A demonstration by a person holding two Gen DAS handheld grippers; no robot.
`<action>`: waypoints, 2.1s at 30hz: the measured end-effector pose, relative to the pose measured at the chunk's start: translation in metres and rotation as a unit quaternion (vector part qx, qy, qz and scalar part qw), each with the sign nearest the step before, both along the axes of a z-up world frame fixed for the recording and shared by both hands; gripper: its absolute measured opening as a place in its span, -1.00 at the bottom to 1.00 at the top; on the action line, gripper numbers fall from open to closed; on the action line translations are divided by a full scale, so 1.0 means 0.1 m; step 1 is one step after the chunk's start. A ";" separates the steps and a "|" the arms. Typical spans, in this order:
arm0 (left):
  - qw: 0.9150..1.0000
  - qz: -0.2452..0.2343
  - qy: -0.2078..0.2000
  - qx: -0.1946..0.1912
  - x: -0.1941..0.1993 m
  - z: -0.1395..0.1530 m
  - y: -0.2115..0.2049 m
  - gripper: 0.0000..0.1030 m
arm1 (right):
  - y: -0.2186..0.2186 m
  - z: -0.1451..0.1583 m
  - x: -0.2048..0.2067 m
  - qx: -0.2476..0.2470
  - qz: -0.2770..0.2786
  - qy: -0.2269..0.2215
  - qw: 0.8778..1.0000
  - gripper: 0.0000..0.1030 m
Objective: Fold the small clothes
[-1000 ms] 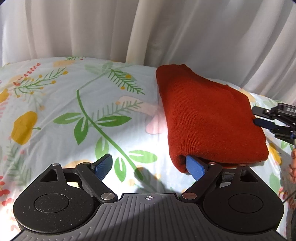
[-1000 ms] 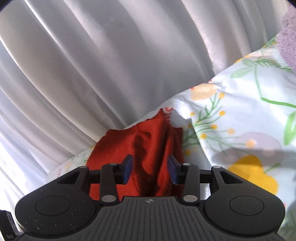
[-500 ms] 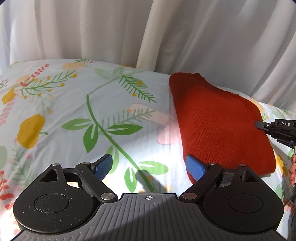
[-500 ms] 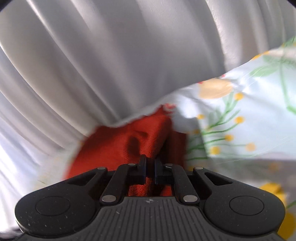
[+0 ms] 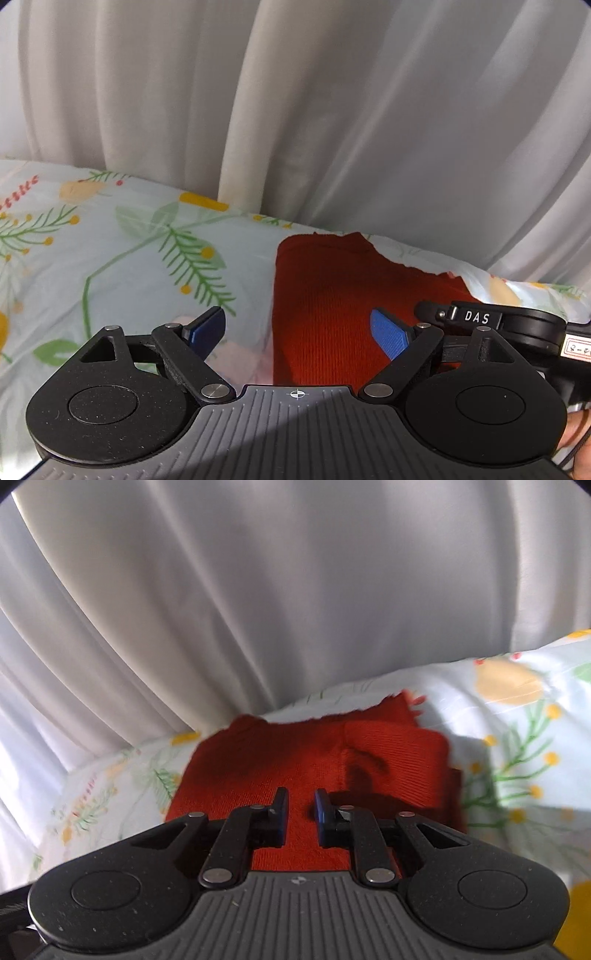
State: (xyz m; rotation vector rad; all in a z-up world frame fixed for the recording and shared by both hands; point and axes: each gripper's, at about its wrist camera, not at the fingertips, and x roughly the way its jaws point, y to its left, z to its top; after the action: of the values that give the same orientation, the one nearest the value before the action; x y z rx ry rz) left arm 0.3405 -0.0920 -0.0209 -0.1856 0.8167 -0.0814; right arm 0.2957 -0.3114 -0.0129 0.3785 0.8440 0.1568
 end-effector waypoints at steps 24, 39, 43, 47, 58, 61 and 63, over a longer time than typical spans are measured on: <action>0.998 -0.005 0.061 0.025 1.13 -0.57 -0.30 1.00 | 0.03 -0.47 0.80 -0.086 -0.047 -0.040 0.994 -1.00; 0.973 -0.138 0.085 -0.165 -0.43 -0.48 0.66 1.00 | -0.65 -0.12 -0.60 0.013 0.019 -0.040 0.999 -0.10; 0.963 -0.136 0.078 -0.217 -0.62 -0.48 0.80 1.00 | -1.00 -0.18 -0.97 0.113 -0.009 0.000 0.994 0.18; 0.955 -0.133 0.085 -0.251 -0.46 -0.48 0.77 0.99 | -1.16 -0.44 -0.99 0.196 -0.029 0.031 0.980 0.20; 0.936 -0.137 0.129 -0.296 -0.02 -0.71 0.68 0.99 | -1.36 -0.61 -0.62 0.222 -0.053 0.052 0.972 0.20; 0.930 -0.139 0.133 -0.313 0.07 -0.74 0.69 0.99 | -1.40 -0.63 -0.59 0.231 -0.040 0.056 0.971 0.21; 0.926 -0.138 0.138 -0.323 0.14 -0.76 0.70 0.99 | -1.39 -0.66 -0.52 0.244 -0.028 0.060 0.967 0.21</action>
State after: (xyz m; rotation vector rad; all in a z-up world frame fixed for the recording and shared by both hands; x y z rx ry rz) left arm 0.3544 -0.0220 -0.0968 -0.7182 1.0752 -0.6066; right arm 0.2438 -0.4507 -0.0784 0.8814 0.9098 0.2921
